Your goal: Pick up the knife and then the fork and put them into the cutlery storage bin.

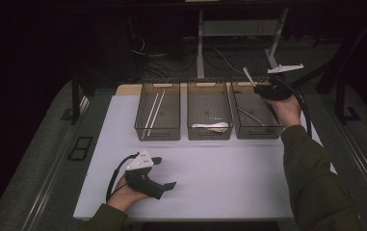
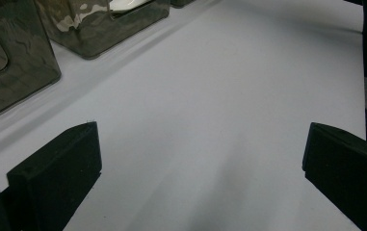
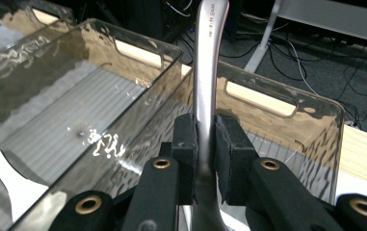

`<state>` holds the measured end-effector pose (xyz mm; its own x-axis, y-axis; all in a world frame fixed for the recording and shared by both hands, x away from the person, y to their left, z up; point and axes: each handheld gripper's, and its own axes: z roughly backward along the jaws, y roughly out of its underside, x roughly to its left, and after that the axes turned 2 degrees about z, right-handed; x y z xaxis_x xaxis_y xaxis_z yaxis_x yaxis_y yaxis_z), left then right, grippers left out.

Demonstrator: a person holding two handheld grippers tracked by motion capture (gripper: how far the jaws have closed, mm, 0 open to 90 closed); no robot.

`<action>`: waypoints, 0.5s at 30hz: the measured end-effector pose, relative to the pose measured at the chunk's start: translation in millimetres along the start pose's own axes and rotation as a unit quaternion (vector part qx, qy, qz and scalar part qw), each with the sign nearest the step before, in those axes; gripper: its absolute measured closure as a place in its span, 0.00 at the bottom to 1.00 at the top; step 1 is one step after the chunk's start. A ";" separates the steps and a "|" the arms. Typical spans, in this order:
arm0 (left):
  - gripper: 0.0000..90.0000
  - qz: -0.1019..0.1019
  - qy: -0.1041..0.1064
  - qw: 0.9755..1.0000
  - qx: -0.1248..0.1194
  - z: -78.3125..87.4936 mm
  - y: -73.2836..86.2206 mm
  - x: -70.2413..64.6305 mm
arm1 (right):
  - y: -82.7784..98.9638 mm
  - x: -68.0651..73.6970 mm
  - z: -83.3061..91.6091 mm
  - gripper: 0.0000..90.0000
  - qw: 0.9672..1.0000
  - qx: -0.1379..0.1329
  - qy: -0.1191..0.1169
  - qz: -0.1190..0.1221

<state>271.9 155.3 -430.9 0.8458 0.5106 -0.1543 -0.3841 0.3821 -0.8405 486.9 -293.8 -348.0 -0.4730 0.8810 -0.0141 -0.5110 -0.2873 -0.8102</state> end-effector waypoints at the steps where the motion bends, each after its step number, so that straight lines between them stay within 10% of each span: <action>1: 0.00 0.000 0.000 1.000 0.001 0.0 -0.1 -0.1 | 1.1 0.4 -0.7 0.88 1.000 0.003 0.003 0.002; 15: 0.00 0.004 0.000 1.000 0.001 -0.9 0.7 0.3 | 21.9 -8.6 -12.9 0.88 0.999 0.038 -0.001 0.004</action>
<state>272.3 155.0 -431.9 0.8433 0.5129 -0.1606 -0.3906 0.3797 -0.8386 489.1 -302.8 -373.2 -0.4780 0.8782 -0.0195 -0.5598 -0.3217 -0.7636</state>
